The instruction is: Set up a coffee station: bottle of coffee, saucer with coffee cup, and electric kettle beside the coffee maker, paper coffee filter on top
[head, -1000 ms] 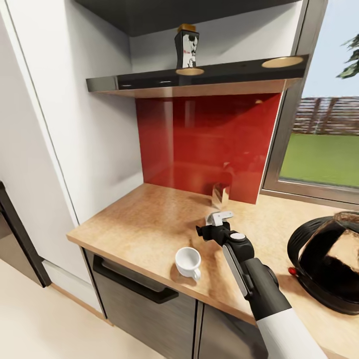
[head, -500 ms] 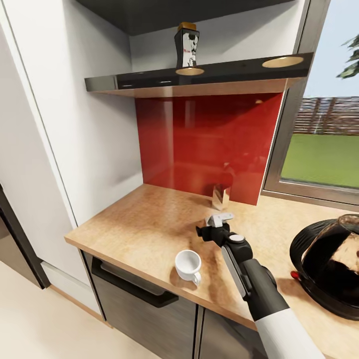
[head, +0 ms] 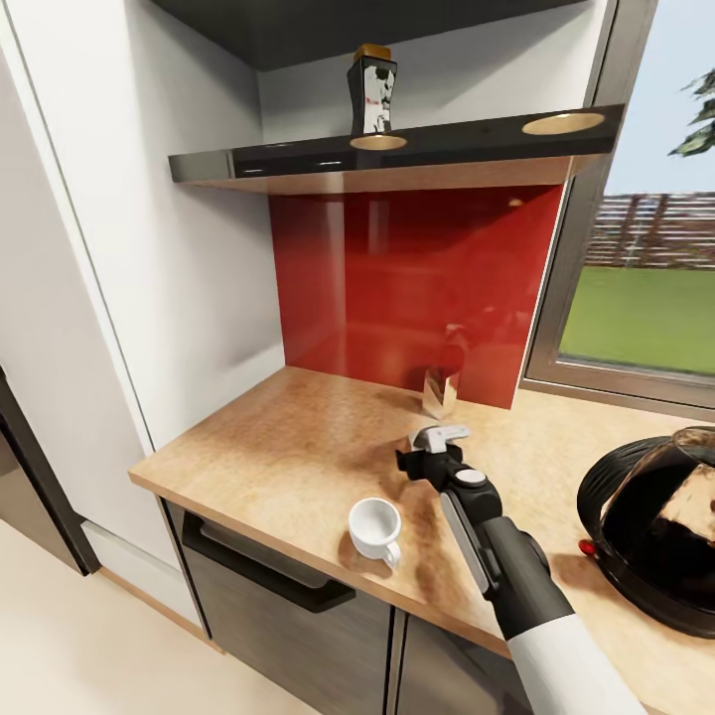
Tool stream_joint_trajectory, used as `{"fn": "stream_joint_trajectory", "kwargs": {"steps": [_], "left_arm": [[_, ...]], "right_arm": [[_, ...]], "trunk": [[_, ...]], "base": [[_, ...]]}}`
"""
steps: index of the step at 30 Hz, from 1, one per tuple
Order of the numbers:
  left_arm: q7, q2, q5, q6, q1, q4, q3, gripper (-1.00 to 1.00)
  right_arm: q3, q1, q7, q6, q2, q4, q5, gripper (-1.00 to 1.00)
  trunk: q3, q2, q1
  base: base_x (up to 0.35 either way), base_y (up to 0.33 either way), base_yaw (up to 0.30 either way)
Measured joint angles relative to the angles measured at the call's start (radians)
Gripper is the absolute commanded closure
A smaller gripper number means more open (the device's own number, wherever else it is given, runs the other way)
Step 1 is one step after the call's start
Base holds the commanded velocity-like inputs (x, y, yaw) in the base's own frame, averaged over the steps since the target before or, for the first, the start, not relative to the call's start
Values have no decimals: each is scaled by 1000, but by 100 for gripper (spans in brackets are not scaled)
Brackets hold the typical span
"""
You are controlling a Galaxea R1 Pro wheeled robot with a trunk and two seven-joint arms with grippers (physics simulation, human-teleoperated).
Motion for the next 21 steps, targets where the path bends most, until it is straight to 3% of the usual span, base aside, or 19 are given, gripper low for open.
{"fn": "stream_joint_trajectory", "kwargs": {"steps": [8, 21], "left_arm": [[0, 1, -1, -40, 0, -15, 0, -100], [0, 1, -1, -44, 0, -16, 0, -100]], "right_arm": [[0, 1, 6, -57, 0, 8, 2, -100], [-1, 1, 3, -62, 1, 10, 2, -100]], "trunk": [[0, 0, 0], [0, 0, 0]], "base": [[0, 65, 0], [0, 16, 0]]}}
